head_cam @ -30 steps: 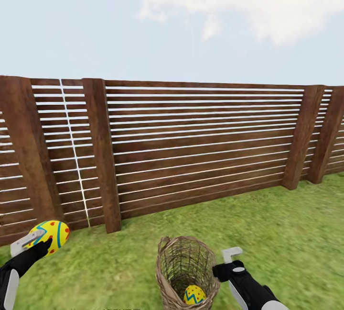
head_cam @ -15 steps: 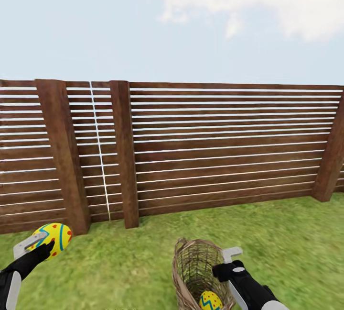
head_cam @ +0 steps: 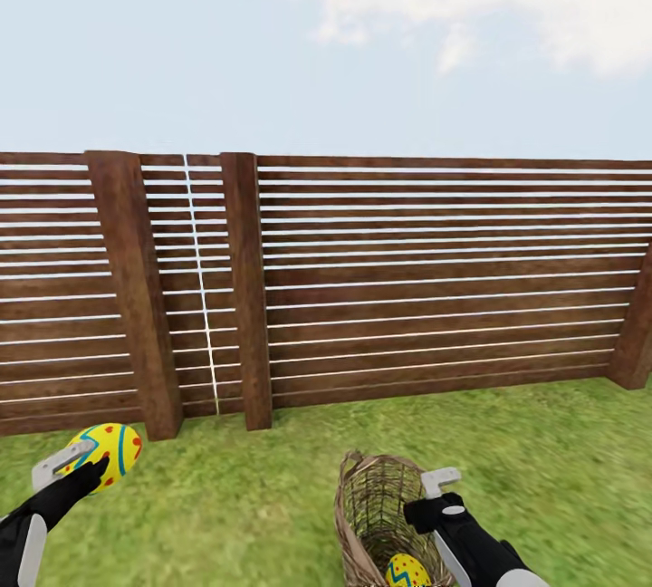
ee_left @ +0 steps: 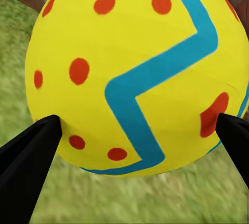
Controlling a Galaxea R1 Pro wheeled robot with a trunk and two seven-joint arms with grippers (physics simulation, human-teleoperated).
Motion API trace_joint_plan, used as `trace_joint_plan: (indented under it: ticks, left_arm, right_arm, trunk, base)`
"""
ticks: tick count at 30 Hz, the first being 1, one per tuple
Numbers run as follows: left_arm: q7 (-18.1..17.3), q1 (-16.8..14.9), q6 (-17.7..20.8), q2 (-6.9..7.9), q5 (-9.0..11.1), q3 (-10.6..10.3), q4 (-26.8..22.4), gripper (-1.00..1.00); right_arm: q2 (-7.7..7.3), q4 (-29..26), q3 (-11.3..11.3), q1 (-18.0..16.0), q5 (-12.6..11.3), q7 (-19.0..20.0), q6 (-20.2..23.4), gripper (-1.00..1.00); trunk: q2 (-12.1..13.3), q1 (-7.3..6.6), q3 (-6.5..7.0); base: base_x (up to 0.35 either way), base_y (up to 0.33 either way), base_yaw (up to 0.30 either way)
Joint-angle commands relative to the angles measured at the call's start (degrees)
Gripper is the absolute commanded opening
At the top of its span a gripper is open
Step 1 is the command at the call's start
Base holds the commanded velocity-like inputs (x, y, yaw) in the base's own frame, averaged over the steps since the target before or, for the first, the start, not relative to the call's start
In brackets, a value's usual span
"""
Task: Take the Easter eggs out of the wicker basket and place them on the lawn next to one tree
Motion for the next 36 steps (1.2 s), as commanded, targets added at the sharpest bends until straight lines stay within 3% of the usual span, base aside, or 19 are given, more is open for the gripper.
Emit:
trace_joint_plan:
  ticks: [1, 13, 18, 27, 36]
  left_arm:
    - [-0.4, -0.1, 0.4, -0.04, 0.1, 0.2, -0.1, -1.0]
    - [-0.4, -0.1, 0.3, -0.4, 0.1, 0.2, 0.0, -1.0]
    - [-0.4, -0.1, 0.3, -0.4, 0.1, 0.2, 1.7, -1.0]
    - [-0.4, 0.0, 0.3, -0.4, 0.2, 0.2, 1.8, -1.0]
    - [-0.4, 0.0, 0.3, -0.4, 0.2, 0.2, 1.8, -1.0]
  right_arm:
    - [0.0, -0.1, 0.3, 0.0, 0.4, -0.3, 0.5, 1.0]
    - [0.01, 0.0, 0.3, 0.0, 0.5, -0.3, 0.4, 1.0]
    - [0.04, 0.0, 0.3, 0.0, 0.5, -0.4, 0.4, 1.0]
    - [0.02, 0.0, 0.3, 0.0, 0.5, -0.3, 0.4, 1.0]
    - [-0.06, 0.0, 0.2, 0.0, 0.4, -0.3, 0.4, 1.0]
  trunk:
    - [-0.5, 0.22, -0.25]
    - [-5.3, 2.86, -2.41]
    - [-7.3, 3.96, -3.24]
    - [-7.3, 3.96, -3.05]
    - [-7.3, 3.96, -3.04]
  base:
    - [0.0, 0.0, 0.0]
    - [0.0, 0.0, 0.003]
    - [0.0, 0.0, 0.192]
    - [0.0, 0.0, 0.262]
    - [0.0, 0.0, 0.025]
